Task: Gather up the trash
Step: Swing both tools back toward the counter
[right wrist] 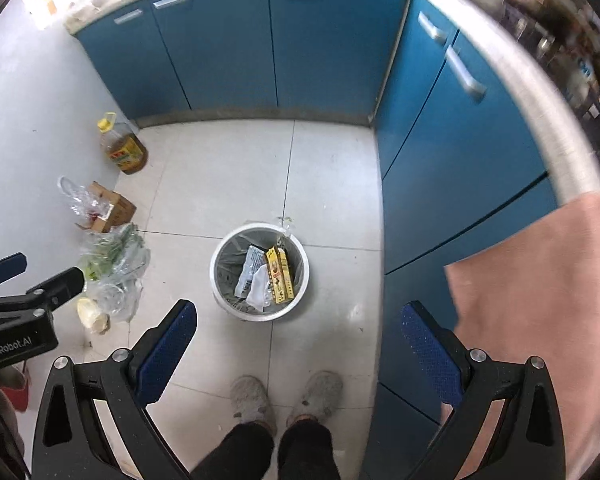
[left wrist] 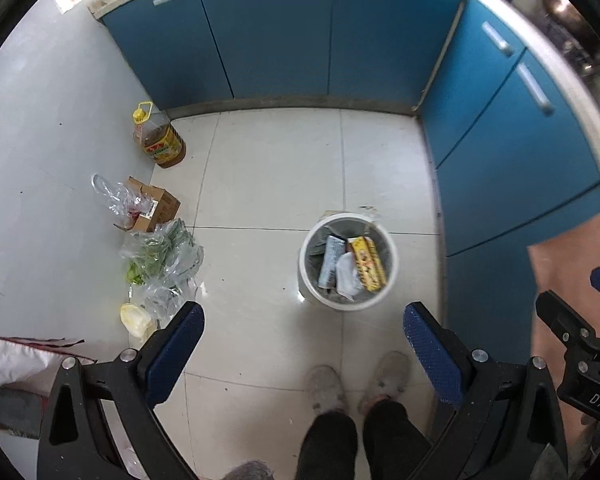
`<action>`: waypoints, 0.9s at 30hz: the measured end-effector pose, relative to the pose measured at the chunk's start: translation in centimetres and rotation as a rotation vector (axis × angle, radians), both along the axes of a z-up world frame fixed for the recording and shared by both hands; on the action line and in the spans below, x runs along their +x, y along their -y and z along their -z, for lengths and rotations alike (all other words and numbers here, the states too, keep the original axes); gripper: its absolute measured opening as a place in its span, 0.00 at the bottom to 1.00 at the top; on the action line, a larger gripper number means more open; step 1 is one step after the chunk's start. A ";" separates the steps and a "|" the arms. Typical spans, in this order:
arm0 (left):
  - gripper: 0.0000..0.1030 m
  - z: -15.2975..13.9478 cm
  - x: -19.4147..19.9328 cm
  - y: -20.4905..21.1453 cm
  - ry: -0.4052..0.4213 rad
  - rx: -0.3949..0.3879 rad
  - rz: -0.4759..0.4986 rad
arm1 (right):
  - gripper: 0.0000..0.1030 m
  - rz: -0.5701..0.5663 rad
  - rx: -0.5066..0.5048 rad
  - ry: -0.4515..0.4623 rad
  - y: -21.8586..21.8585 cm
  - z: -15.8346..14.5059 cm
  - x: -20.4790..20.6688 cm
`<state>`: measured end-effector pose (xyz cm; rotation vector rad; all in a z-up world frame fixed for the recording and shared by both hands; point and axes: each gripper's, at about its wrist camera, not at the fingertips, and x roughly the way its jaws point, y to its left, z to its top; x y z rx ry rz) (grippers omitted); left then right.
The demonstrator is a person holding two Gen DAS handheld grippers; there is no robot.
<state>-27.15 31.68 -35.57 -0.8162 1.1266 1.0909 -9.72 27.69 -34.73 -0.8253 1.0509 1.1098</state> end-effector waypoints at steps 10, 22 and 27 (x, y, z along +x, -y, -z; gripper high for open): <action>0.99 -11.5 -1.5 4.6 0.083 0.051 -0.006 | 1.00 -0.031 0.099 -0.041 5.3 -14.4 -1.6; 0.99 -22.8 3.9 5.0 0.066 0.367 0.050 | 1.00 0.241 0.330 -0.230 10.9 -24.3 6.0; 1.00 -24.4 12.6 4.8 0.105 0.406 0.135 | 0.94 0.436 0.404 -0.198 16.0 -26.4 14.5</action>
